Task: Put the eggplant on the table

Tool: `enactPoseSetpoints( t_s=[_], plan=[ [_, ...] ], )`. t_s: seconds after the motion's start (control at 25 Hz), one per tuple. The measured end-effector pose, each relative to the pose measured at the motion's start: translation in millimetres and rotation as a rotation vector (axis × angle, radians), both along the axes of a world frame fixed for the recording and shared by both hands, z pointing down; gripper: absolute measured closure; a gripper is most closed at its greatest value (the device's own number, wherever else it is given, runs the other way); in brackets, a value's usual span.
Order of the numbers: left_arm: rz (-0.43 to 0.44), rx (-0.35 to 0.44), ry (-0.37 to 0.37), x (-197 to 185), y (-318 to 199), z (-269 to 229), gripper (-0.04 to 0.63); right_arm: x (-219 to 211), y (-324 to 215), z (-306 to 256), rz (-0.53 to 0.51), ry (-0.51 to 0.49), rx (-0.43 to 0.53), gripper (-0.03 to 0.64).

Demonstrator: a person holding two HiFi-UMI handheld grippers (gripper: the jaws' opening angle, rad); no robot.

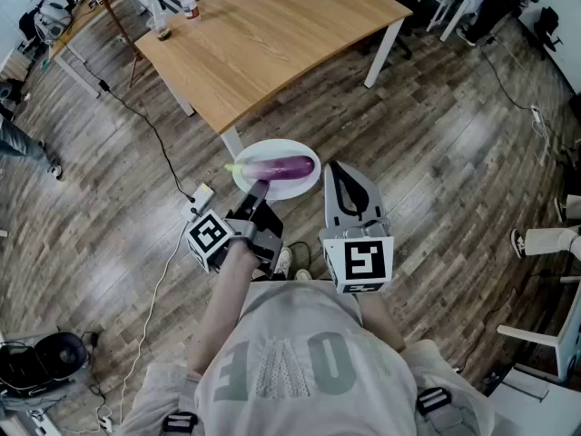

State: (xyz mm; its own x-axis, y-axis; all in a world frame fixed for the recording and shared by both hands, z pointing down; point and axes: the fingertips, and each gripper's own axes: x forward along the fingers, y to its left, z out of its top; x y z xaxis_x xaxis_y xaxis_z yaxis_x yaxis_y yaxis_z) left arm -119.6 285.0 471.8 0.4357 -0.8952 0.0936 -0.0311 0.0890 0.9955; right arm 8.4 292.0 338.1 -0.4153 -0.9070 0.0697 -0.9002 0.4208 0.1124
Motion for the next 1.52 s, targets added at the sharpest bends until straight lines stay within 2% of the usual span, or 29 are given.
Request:
enactPoseSetpoints(
  t_s=[0.44, 0.68, 1.04, 1.2, 1.52],
  plan=[
    [0.002, 0.015, 0.004, 0.5, -2.8, 0.8, 0.56, 8.4, 3.0, 11.4, 0.022, 0.016, 0.002, 0.598],
    [0.023, 0.007, 0.001, -2.3, -14.2, 1.3, 0.56, 7.9, -8.6, 9.3, 0.047, -0.042, 0.004, 0.598],
    [0.083, 0.013, -0.017, -27.5, -60.2, 1.4, 0.56, -17.3, -43.5, 4.7, 0.095, -0.012, 0.012, 0.598],
    [0.075, 0.018, 0.021, -30.4, -85.1, -4.8, 0.56, -20.8, -60.5, -3.7, 0.104, -0.002, 0.03, 0.598],
    [0.078, -0.011, 0.016, -33.2, -133.0, 3.8, 0.56, -16.6, -106.8, 0.7, 0.128, 0.007, 0.031, 0.598]
  ],
)
